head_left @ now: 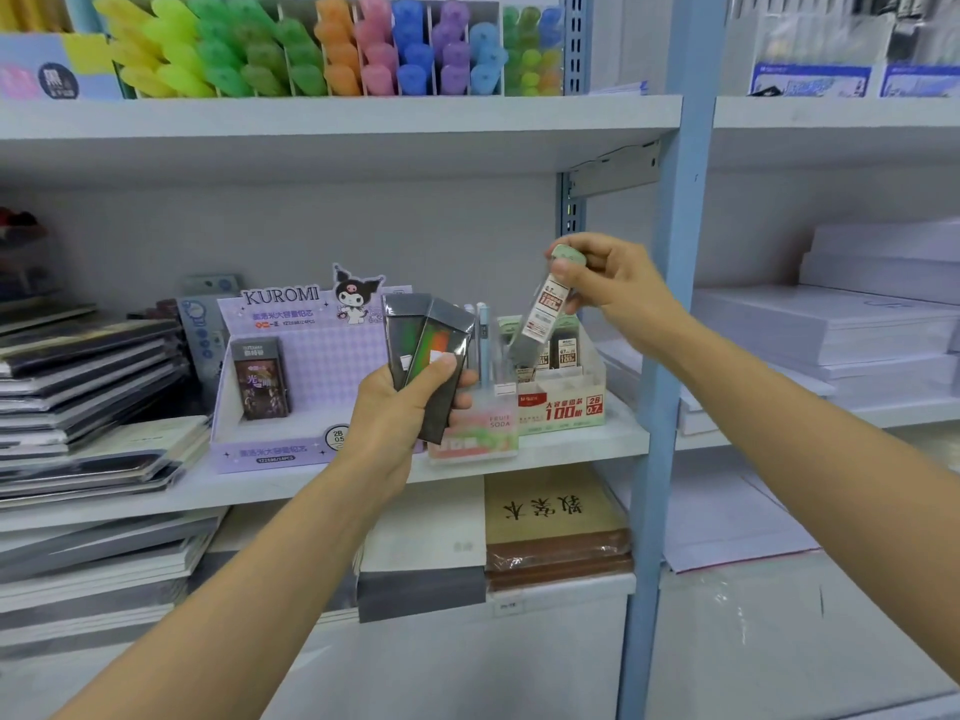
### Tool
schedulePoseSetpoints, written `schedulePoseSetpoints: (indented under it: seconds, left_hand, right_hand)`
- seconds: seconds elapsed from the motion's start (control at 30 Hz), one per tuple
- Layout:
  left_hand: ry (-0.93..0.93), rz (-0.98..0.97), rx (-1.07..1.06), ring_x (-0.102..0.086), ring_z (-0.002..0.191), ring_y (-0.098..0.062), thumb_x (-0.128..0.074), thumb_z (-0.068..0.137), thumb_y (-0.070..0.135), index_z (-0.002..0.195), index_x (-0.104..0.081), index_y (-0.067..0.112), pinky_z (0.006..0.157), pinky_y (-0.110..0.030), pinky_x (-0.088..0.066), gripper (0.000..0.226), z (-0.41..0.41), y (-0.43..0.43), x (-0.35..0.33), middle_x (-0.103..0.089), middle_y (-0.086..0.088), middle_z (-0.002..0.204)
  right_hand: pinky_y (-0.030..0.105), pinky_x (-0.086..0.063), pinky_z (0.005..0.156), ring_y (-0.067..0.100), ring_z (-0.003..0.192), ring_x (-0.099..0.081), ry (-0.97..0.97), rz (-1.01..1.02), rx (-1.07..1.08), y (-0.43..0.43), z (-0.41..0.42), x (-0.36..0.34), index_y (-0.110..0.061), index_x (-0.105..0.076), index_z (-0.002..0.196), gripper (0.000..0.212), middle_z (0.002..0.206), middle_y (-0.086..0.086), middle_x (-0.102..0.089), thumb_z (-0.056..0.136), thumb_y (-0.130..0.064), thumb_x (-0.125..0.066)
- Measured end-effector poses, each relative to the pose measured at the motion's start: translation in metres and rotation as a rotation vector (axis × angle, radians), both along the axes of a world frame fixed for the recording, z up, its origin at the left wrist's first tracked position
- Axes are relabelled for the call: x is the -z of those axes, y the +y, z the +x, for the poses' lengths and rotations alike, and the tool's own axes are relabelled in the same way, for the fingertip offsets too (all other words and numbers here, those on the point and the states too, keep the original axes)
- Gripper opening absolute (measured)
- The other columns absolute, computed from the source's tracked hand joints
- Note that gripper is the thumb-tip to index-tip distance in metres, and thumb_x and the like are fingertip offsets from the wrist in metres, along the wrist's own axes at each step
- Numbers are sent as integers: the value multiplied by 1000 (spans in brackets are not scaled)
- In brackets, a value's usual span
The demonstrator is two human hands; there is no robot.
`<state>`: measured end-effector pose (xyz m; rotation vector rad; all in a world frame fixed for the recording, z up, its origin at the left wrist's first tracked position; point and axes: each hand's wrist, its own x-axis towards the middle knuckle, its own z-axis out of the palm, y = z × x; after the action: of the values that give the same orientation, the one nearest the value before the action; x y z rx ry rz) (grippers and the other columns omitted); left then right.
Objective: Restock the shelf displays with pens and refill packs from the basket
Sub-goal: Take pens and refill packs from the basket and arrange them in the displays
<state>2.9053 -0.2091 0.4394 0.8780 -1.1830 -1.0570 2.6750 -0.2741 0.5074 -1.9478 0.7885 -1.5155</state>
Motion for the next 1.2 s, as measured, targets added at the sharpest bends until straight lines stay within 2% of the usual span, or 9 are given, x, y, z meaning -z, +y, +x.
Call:
schedulePoseSetpoints:
  seconds: [0.13, 0.37, 0.5, 0.6, 0.7, 0.8, 1.0, 1.1, 1.2]
  left_hand:
    - [-4, 18, 15, -69, 69, -12, -60, 94, 17, 105, -65, 12, 63, -27, -55, 13, -2, -4, 2, -77, -5, 89]
    - [-63, -17, 56, -72, 75, -13, -59, 95, 15, 106, -67, 13, 65, -26, -58, 14, 2, -8, 5, -77, -4, 93]
    - [-63, -26, 53, -73, 82, -16, -62, 93, 15, 106, -68, 15, 67, -29, -59, 14, 10, -10, 8, -76, -5, 96]
    - [-60, -22, 76, -73, 85, -17, -63, 91, 16, 114, -65, 14, 67, -27, -58, 22, 13, -10, 9, -76, -4, 98]
    - [-46, -21, 86, -74, 86, -18, -64, 90, 15, 114, -64, 15, 68, -28, -58, 24, 15, -11, 10, -76, -5, 98]
    - [-44, -24, 99, -73, 86, -18, -65, 90, 14, 113, -65, 15, 68, -28, -58, 24, 17, -10, 10, -76, -5, 98]
    - [-44, -26, 106, -74, 83, -19, -66, 89, 14, 109, -67, 15, 70, -31, -61, 20, 21, -7, 13, -76, -7, 98]
    - [-39, -26, 102, -73, 81, -19, -66, 89, 13, 109, -67, 13, 71, -34, -60, 20, 22, -5, 12, -76, -8, 97]
    - [-37, -33, 106, -74, 77, -18, -66, 89, 11, 111, -66, 12, 62, -30, -59, 22, 19, -2, 10, -76, -8, 95]
  right_hand:
    - [22, -56, 66, 14, 83, -68, 144, -28, 70, -11, -12, 6, -13, -66, 103, 12, 91, 1, -68, 92, -9, -63]
    - [25, -59, 73, 18, 90, -67, 180, -57, 157, -29, 6, 21, -13, -66, 103, 14, 100, 6, -66, 92, -6, -61]
    - [23, -57, 75, 12, 81, -69, 355, -42, 239, -36, 19, 27, -18, -67, 111, 19, 103, -3, -66, 94, -13, -59]
    - [22, -56, 72, 14, 78, -65, 321, -47, 322, -41, 25, 30, -15, -64, 114, 23, 98, 2, -63, 92, -11, -63]
    - [21, -55, 70, 11, 79, -60, 269, -64, 379, -43, 31, 31, -12, -64, 99, 14, 95, 4, -63, 86, -10, -70]
    - [17, -45, 75, 8, 84, -54, 382, -102, 455, -47, 35, 38, -15, -69, 90, 7, 98, -2, -56, 84, -15, -72]
    - [23, -45, 87, 5, 85, -52, 361, -74, 494, -43, 37, 43, -19, -68, 113, 23, 103, -4, -51, 90, -19, -65]
    - [23, -51, 65, 7, 69, -58, 167, -90, 332, -21, 43, 32, -26, -67, 109, 17, 92, -7, -63, 94, -27, -60]
    - [18, -42, 41, 6, 47, -52, 95, 92, 14, 3, 54, 22, -24, -65, 113, 22, 91, -3, -69, 92, -30, -63]
